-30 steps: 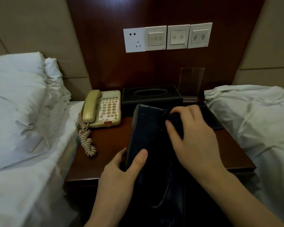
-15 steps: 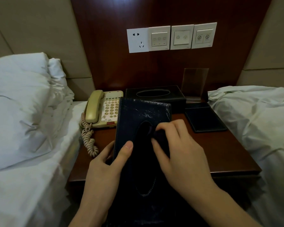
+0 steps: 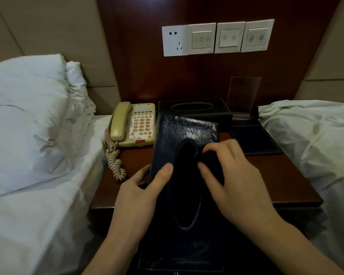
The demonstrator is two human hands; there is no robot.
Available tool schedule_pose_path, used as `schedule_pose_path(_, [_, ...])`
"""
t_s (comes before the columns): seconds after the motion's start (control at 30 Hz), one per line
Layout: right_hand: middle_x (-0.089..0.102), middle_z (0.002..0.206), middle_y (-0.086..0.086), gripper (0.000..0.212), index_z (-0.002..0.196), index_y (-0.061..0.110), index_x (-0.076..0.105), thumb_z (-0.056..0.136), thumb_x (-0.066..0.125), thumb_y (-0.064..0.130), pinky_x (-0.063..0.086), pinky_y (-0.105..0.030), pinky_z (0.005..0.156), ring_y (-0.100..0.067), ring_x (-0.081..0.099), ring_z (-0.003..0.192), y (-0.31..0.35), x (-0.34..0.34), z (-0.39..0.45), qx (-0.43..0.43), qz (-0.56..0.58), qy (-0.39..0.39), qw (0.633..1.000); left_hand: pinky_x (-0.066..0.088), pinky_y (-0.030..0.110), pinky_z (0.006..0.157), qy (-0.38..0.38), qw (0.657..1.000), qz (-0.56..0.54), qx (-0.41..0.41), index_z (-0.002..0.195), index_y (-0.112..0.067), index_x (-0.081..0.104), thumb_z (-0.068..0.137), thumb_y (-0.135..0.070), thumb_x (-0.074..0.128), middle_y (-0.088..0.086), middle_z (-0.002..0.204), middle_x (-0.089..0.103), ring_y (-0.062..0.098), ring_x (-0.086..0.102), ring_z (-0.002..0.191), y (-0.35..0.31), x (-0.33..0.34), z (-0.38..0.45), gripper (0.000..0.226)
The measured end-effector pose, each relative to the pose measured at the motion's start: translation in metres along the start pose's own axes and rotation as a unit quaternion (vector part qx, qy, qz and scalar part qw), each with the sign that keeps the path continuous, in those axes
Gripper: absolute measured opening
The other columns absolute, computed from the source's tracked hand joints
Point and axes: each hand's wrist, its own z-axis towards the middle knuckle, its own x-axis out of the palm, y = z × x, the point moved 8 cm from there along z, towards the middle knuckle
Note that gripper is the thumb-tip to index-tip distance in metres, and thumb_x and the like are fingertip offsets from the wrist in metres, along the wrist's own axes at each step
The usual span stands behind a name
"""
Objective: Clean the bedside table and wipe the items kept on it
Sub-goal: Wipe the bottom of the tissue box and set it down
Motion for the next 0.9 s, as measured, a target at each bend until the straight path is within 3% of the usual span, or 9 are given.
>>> schedule_pose_path(0.1, [0.039, 0.108, 0.016, 0.026, 0.117, 0.028, 0.053, 0.094, 0.056, 0.038, 0.034, -0.006, 0.064, 0.001, 0.042, 0.085, -0.024, -0.013, 0.021, 0.050, 0.008, -0.038, 0.998, 0.057, 0.032, 0.089, 0.027, 0.999, 0.024, 0.002, 0.114, -0.036, 0.076, 0.072, -0.061, 0.078, -0.019, 0.099, 0.079, 0.004, 0.076, 0.093, 0.001, 0.006, -0.005, 0.048])
schedule_pose_path(0.17, [0.039, 0.109, 0.017, 0.026, 0.118, 0.027, 0.053, 0.094, 0.056, 0.037, 0.035, -0.005, 0.066, 0.004, 0.042, 0.086, -0.028, -0.018, 0.026, 0.059, 0.008, -0.048, 0.997, 0.056, 0.037, 0.096, 0.024, 0.998, 0.050, 0.007, 0.116, -0.040, 0.074, 0.066, -0.074, 0.080, -0.022, 0.104, 0.077, 0.003, 0.074, 0.099, 0.003, 0.003, -0.005, 0.060])
schedule_pose_path(0.27, [0.038, 0.108, 0.019, 0.026, 0.116, 0.033, 0.049, 0.092, 0.055, 0.042, 0.037, -0.007, 0.066, -0.001, 0.050, 0.087, -0.004, -0.004, 0.005, 0.027, 0.016, 0.021, 0.999, 0.056, 0.039, 0.097, -0.011, 0.999, 0.049, 0.009, 0.119, -0.038, 0.074, 0.059, -0.080, 0.077, -0.021, 0.102, 0.078, 0.005, 0.074, 0.098, 0.002, -0.007, 0.001, 0.073])
schedule_pose_path(0.4, [0.041, 0.110, 0.020, 0.025, 0.112, 0.037, 0.046, 0.089, 0.054, 0.044, 0.048, -0.014, 0.062, 0.003, 0.052, 0.089, 0.035, 0.012, -0.026, -0.057, 0.024, 0.085, 0.994, 0.059, 0.035, 0.089, -0.068, 0.998, -0.011, 0.011, 0.117, -0.023, 0.076, 0.065, -0.066, 0.074, -0.010, 0.094, 0.081, 0.007, 0.077, 0.087, -0.006, -0.023, 0.009, 0.067])
schedule_pose_path(0.47, [0.042, 0.110, 0.019, 0.025, 0.113, 0.035, 0.048, 0.090, 0.054, 0.043, 0.046, -0.013, 0.063, 0.003, 0.052, 0.088, 0.028, 0.006, -0.015, -0.039, 0.039, 0.050, 0.997, 0.060, 0.037, 0.088, -0.067, 0.997, -0.030, 0.000, 0.117, -0.021, 0.075, 0.072, -0.060, 0.076, -0.007, 0.094, 0.081, 0.010, 0.078, 0.087, -0.007, -0.022, 0.009, 0.059])
schedule_pose_path(0.63, [0.044, 0.110, 0.014, 0.025, 0.116, 0.029, 0.052, 0.094, 0.055, 0.040, 0.053, -0.031, 0.070, -0.006, 0.055, 0.088, 0.008, 0.000, 0.015, 0.010, 0.048, 0.001, 0.999, 0.057, 0.024, 0.074, -0.054, 0.998, -0.027, -0.012, 0.107, -0.021, 0.078, 0.082, -0.050, 0.076, -0.011, 0.087, 0.081, 0.005, 0.077, 0.080, -0.008, -0.016, 0.007, 0.039])
schedule_pose_path(0.77, [0.041, 0.113, 0.018, 0.028, 0.117, 0.033, 0.048, 0.092, 0.054, 0.045, 0.050, -0.020, 0.069, -0.002, 0.055, 0.088, 0.019, 0.012, -0.004, -0.003, 0.036, 0.063, 0.997, 0.059, 0.031, 0.081, -0.084, 0.996, -0.014, -0.037, 0.113, -0.020, 0.077, 0.075, -0.059, 0.077, -0.006, 0.094, 0.081, 0.012, 0.077, 0.087, -0.001, -0.026, 0.010, 0.054])
schedule_pose_path(0.83, [0.039, 0.111, 0.021, 0.028, 0.115, 0.037, 0.047, 0.089, 0.053, 0.046, 0.045, -0.013, 0.063, 0.002, 0.053, 0.085, 0.034, 0.018, -0.023, -0.044, 0.030, 0.105, 0.993, 0.061, 0.037, 0.083, -0.096, 0.993, -0.037, -0.054, 0.105, -0.021, 0.079, 0.077, -0.058, 0.077, -0.003, 0.090, 0.081, 0.017, 0.078, 0.085, 0.002, -0.030, 0.011, 0.047])
schedule_pose_path(0.9, [0.042, 0.110, 0.021, 0.028, 0.113, 0.036, 0.048, 0.088, 0.054, 0.045, 0.043, -0.010, 0.060, 0.003, 0.052, 0.083, 0.035, 0.016, -0.027, -0.059, 0.027, 0.100, 0.993, 0.061, 0.041, 0.086, -0.080, 0.993, -0.060, -0.067, 0.102, -0.021, 0.079, 0.075, -0.057, 0.080, -0.001, 0.089, 0.081, 0.019, 0.079, 0.085, 0.004, -0.030, 0.013, 0.045])
